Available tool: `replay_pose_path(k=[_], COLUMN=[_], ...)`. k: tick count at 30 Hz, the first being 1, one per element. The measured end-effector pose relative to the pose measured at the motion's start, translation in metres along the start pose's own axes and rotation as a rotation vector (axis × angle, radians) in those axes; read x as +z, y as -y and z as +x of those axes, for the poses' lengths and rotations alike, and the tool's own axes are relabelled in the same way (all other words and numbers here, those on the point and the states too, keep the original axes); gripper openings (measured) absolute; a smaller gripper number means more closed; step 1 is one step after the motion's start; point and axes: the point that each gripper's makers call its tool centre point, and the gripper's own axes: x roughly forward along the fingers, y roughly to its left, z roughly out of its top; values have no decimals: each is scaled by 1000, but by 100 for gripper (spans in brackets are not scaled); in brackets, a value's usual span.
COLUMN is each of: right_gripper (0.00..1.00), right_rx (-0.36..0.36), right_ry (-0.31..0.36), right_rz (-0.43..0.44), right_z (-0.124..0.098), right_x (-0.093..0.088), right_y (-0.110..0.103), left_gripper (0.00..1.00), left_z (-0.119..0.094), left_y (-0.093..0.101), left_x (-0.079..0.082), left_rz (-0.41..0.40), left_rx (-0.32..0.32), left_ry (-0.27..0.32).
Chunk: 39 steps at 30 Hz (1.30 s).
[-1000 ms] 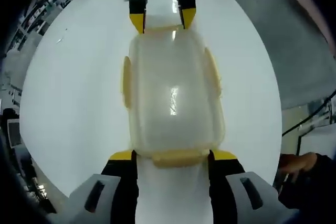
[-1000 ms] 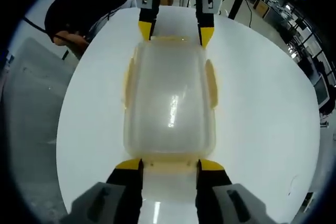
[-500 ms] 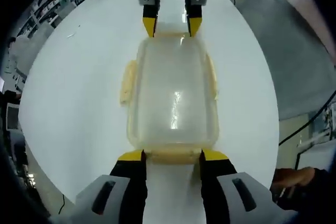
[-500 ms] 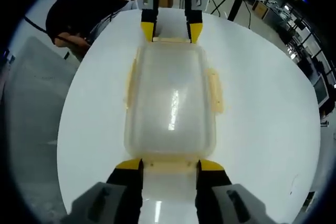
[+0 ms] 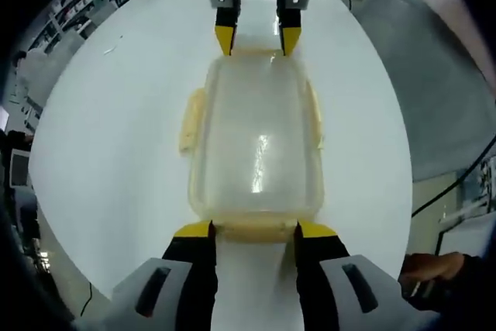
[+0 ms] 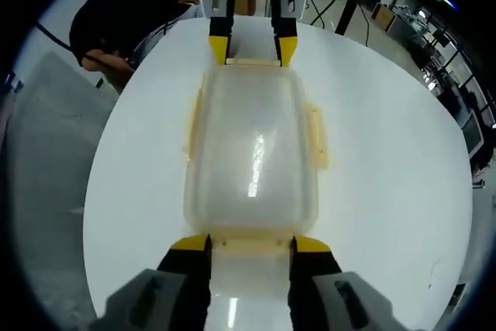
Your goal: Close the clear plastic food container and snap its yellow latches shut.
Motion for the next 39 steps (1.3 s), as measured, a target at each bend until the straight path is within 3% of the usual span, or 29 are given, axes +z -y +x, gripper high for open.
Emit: replay_pose_path(k=[6, 19, 28, 39], right_gripper=[37, 37, 37, 37], right_rx=[1, -39, -61, -95], right_ry=[-4, 46, 81, 81], right_rz=[-13, -4, -2, 10], right_z=[-8, -34, -58, -85], right_x=[1, 10, 8, -9], right_y=[-2, 2, 6, 15], left_gripper=[37, 37, 37, 37], left_z=[-1, -30, -48, -58], left_y=[4, -2, -9, -22], left_x=[2, 12, 30, 59], left_rz=[3, 25, 35, 73], left_rx=[-2, 25, 45, 57], left_ry=[-11, -15, 12, 33])
